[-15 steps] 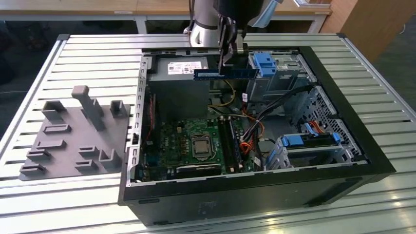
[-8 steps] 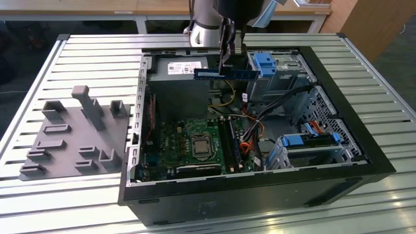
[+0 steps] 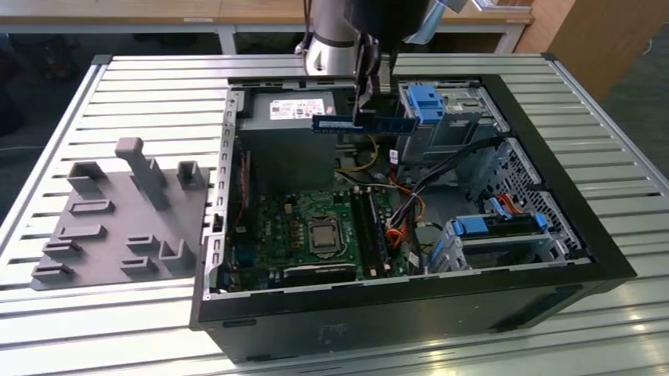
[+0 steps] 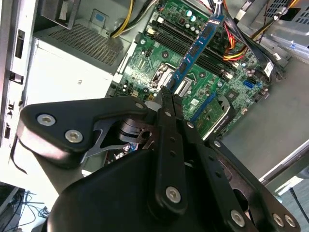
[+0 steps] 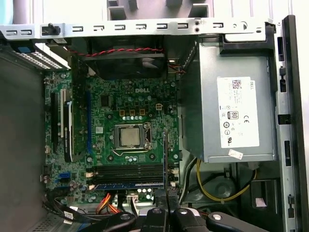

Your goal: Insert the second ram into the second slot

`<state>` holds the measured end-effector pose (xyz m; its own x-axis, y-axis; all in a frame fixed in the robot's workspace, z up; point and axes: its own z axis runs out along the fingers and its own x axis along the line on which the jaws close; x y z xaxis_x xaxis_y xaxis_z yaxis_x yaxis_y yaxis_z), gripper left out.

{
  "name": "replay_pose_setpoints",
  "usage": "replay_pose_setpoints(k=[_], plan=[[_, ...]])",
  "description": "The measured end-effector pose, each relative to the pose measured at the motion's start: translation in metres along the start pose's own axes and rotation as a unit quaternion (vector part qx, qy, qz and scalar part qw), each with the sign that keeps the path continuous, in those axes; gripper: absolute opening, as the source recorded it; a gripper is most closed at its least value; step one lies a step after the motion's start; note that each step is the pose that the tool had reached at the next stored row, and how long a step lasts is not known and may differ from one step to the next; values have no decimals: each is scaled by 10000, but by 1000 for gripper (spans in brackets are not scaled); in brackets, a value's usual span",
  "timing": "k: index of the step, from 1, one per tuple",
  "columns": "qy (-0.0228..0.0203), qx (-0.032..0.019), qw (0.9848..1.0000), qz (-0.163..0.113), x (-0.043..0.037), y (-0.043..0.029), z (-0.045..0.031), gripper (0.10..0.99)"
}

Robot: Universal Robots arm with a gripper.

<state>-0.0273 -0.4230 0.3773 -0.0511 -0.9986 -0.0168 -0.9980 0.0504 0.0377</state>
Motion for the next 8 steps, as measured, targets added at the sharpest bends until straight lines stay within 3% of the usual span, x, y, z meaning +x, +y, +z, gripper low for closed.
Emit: replay_pose_setpoints(k=[8], plan=[[0,0,10000,0,22,-2,0,122]])
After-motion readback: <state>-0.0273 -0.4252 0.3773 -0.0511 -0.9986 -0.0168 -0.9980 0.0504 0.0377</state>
